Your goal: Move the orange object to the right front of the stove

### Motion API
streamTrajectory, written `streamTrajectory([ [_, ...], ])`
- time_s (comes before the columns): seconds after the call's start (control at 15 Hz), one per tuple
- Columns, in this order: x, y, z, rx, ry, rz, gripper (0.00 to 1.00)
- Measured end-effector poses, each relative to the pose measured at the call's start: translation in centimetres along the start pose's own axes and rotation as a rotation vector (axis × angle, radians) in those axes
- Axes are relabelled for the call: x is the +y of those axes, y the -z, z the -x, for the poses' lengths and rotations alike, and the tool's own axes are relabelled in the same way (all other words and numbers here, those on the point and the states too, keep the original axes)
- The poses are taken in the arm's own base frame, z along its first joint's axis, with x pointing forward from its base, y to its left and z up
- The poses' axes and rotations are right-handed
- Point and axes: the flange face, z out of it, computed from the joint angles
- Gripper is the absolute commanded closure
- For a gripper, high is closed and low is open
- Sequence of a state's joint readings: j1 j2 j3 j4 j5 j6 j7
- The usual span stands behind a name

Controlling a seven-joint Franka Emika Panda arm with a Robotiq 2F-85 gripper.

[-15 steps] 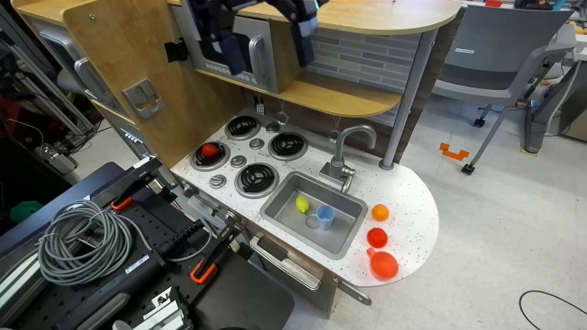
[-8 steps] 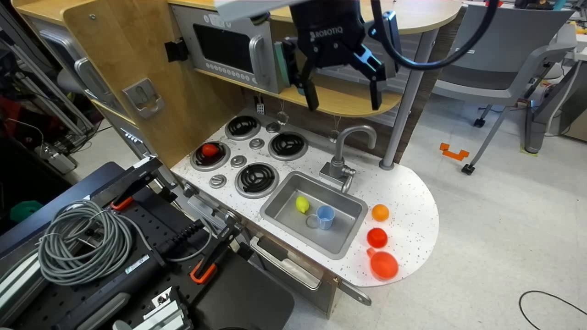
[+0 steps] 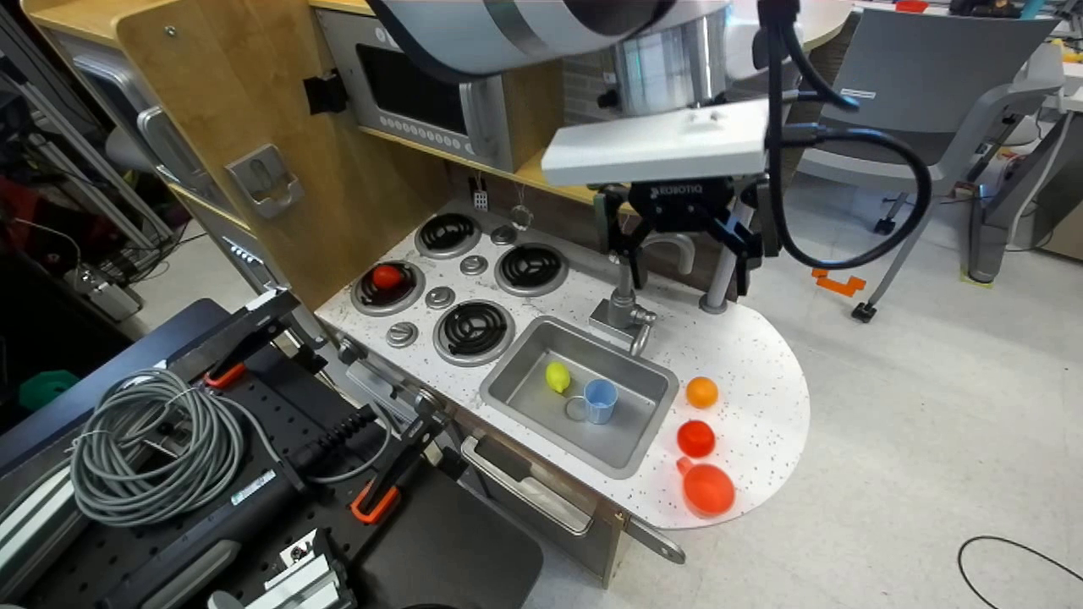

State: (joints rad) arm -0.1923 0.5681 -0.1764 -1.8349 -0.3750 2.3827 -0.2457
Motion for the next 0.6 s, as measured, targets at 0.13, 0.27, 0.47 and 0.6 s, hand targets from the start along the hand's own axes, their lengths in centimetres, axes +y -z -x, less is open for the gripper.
streamTrajectory([
  [0.13,0.5,-2.9,-1.0,-0.023,0.006,0.000,0.00],
  [0.27,1.0,-5.4,-1.9,-0.038,0.012,0.004,0.00],
  [0.47,1.6,-8.6,-3.5,-0.040,0.021,0.003,0.00],
  [0.6,2.1,-10.7,-4.5,-0.032,0.029,-0.016,0.00],
])
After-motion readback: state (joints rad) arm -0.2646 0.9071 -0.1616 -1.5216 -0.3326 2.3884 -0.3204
